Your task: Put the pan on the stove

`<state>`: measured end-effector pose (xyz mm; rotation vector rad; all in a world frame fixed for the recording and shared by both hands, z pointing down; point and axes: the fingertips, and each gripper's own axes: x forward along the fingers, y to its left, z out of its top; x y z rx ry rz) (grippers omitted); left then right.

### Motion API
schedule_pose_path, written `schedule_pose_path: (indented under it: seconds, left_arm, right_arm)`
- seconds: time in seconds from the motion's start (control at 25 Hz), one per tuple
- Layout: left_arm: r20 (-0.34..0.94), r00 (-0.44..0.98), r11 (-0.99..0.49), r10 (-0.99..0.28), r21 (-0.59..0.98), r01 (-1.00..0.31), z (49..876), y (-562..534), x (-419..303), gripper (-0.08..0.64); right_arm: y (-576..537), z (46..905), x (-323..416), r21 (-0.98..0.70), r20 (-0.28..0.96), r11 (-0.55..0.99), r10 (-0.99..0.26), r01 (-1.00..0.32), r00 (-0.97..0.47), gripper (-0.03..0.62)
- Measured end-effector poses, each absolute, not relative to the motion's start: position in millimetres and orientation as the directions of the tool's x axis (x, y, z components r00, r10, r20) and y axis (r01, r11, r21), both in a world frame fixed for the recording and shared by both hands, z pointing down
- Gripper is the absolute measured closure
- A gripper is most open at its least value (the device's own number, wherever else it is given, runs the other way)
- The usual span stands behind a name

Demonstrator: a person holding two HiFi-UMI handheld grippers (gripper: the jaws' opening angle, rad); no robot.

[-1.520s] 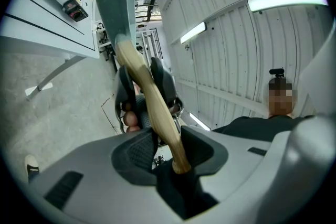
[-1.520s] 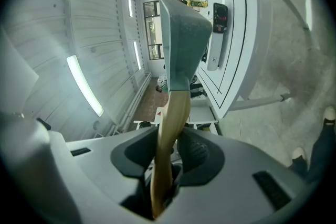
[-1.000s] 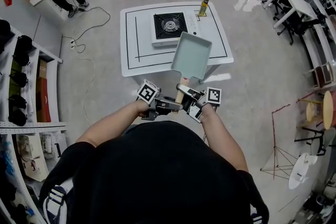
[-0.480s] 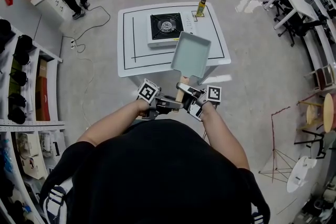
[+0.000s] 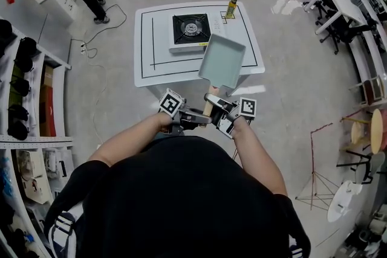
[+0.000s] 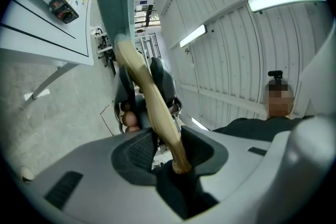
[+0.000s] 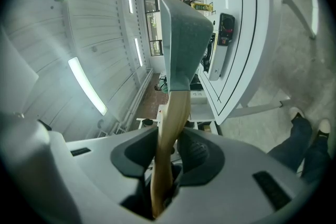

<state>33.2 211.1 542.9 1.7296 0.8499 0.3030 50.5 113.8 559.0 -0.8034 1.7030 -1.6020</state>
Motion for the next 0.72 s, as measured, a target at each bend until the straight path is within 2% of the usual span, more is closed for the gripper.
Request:
schedule_pose_path:
  seconds: [0.24, 0.44, 0.72]
  left_arm:
    - [-0.208, 0.702, -0.138, 0.681, 0.905, 0.402, 550, 199, 39, 0.414]
    - [-0.245, 0.675, -0.085, 0.696, 0.905, 0.416, 544, 195, 51, 0.414]
    - [-0.211, 0.667, -0.118, 0.715, 0.903, 0.412, 552, 169, 71, 0.414]
  right_arm:
    - [105, 560, 57, -0.998, -0.039, 0.055, -0.81, -0.01, -0.586, 0.476]
    - [100, 559, 72, -0.998, -0.039, 0.056, -0.821, -0.013, -0.57, 0.476]
    - [77, 565, 94, -0.999, -0.022, 0.041, -0.835, -0.023, -0.549, 0.476]
